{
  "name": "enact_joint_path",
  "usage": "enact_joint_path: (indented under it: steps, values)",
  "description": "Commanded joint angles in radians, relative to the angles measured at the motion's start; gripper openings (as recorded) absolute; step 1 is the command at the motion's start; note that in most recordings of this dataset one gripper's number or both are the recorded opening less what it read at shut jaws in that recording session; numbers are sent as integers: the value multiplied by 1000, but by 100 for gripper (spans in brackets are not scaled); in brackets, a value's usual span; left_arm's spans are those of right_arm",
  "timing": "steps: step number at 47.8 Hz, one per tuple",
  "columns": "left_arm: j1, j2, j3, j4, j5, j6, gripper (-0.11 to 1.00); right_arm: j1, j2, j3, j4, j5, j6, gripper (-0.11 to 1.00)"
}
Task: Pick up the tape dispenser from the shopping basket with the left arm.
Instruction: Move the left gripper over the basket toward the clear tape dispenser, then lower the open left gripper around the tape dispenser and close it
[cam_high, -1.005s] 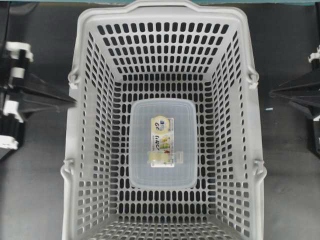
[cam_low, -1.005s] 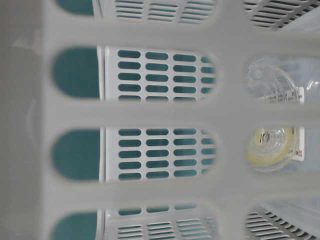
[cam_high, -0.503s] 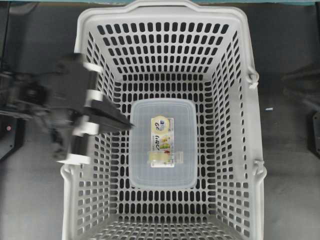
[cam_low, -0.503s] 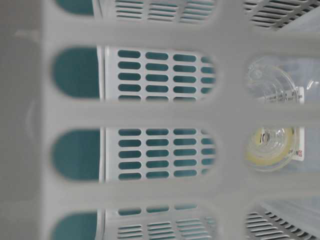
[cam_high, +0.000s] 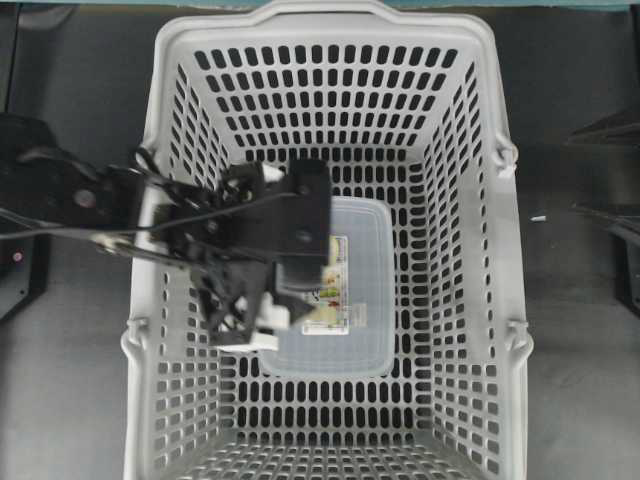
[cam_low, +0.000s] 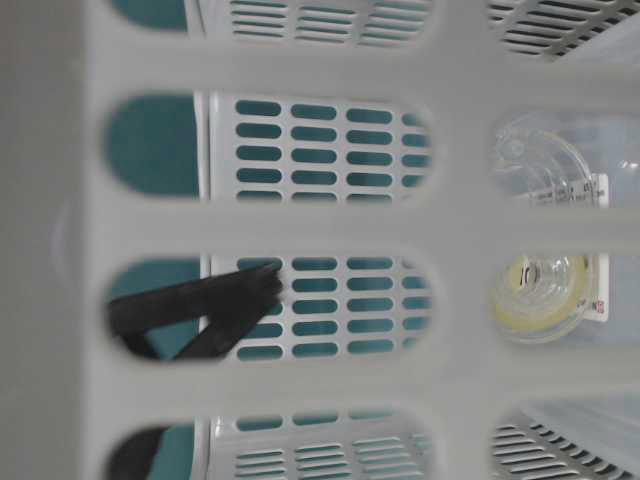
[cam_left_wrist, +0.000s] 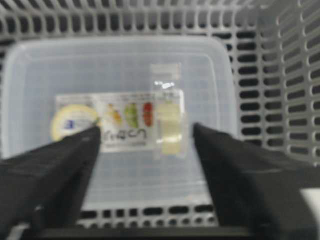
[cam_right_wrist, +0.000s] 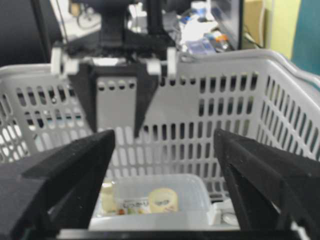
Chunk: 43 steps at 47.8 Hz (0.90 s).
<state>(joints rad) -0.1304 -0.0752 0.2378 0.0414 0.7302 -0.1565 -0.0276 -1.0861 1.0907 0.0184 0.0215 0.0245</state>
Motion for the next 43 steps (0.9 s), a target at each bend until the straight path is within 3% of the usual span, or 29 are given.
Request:
enact_joint_path:
  steps: [1,5,27,32,39,43]
  values:
    - [-15,31,-32,3,8,-31,81,2,-2,-8,2,-9,2,76]
    - [-32,64,-29,3,8,-41,91,2,-6,-3,2,-9,2,75]
    - [-40,189,5,3,-29,-41,86,2,-11,9,2,-14,2,75]
    - [-40,186,5,3,-26,-40,69,2,-11,9,2,-14,2,75]
    - [-43,155,-23,3,-14,-40,29,2,-12,11,2,-14,2,75]
    - [-43,118,-64,3,18,-40,28,2,-14,12,2,-14,2,75]
